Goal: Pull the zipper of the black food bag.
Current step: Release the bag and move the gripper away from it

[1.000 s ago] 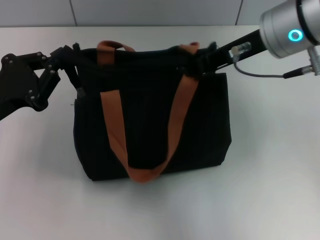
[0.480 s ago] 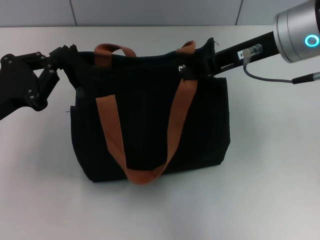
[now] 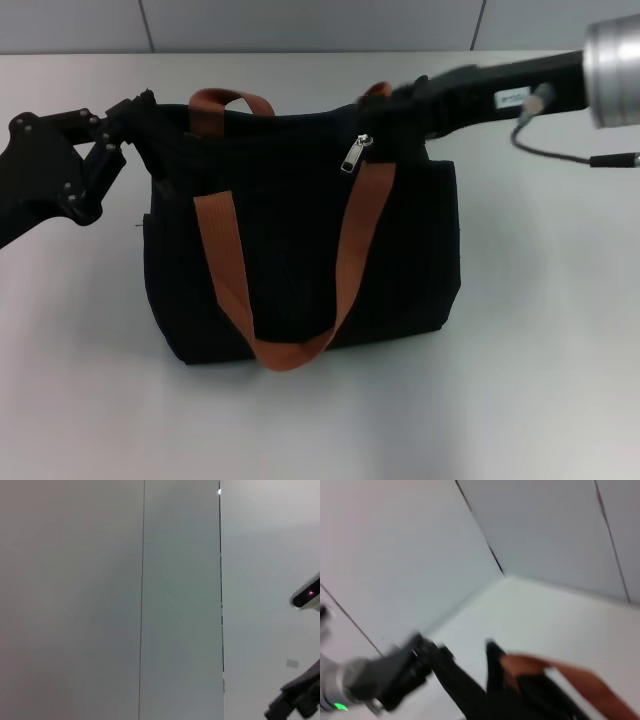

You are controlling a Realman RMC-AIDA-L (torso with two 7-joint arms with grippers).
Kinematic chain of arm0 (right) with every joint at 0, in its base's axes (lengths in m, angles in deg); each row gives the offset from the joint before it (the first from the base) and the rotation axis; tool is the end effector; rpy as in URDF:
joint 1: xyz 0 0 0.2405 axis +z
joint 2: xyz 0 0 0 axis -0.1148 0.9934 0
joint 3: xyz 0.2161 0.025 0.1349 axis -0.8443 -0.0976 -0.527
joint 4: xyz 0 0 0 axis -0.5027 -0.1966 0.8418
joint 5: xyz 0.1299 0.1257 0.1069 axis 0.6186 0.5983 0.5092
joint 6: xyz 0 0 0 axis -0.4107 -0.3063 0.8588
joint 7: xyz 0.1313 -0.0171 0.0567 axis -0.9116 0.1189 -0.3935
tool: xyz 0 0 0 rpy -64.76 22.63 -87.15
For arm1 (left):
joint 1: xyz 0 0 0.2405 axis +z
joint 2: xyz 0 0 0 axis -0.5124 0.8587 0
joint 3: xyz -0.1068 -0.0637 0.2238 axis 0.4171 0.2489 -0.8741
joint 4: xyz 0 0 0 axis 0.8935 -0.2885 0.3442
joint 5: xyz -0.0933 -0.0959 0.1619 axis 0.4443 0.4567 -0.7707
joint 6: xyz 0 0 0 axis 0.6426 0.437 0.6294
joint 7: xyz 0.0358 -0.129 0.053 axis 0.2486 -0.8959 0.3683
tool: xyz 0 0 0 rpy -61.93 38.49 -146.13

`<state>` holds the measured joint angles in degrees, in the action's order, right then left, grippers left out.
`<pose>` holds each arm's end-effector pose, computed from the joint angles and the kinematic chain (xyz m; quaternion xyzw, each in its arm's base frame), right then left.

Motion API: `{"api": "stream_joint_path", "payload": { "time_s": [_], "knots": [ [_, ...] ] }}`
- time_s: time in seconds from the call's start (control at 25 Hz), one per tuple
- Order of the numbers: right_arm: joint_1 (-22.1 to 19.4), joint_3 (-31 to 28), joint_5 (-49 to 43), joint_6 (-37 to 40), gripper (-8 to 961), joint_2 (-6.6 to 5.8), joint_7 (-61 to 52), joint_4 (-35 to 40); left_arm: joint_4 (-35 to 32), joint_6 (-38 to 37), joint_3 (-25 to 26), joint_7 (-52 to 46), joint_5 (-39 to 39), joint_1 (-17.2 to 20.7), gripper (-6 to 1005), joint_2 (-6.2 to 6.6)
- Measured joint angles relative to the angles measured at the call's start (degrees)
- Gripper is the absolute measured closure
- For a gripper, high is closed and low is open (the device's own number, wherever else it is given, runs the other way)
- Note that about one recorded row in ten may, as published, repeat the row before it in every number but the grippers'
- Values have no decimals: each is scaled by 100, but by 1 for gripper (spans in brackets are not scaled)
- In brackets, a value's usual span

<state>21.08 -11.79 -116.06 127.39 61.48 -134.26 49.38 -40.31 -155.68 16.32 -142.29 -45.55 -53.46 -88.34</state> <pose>0.1154 0.3488 0.0294 -0.9223 0.3141 0.2047 0.0940 -0.2837 0.2905 0.0432 -0.8510 -0.0965 -0.4298 0.2859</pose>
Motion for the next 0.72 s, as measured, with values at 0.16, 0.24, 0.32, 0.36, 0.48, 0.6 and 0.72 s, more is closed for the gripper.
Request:
{"api": "stream_joint_path", "payload": {
  "time_s": [0.16,0.24,0.32,0.36,0.48,0.6,0.72],
  "knots": [
    [-225,-302,1134,31,619,-32,1527,-698,0,-29,10,-86,11,8,973,3],
    [-271,-528,1574,308,528,-38,2323,-1179,4,-32,11,-136,11,8,972,6],
    [-275,-839,1861,782,437,-43,3116,-1715,6,-29,8,-155,8,7,971,6],
    [-262,-1055,1959,1076,391,-47,3508,-2054,8,-7,0,-193,-6,7,971,7],
    [-201,-1590,2050,1989,346,-104,4599,-3011,9,15,-23,-238,-29,6,969,7],
    [-220,-1764,1950,2778,301,-326,6255,-4318,9,81,-39,-380,-98,5,967,17],
    [-276,-1758,1774,2884,297,-381,7003,-4788,9,100,-49,-427,-125,10,965,32]
  ]
}}
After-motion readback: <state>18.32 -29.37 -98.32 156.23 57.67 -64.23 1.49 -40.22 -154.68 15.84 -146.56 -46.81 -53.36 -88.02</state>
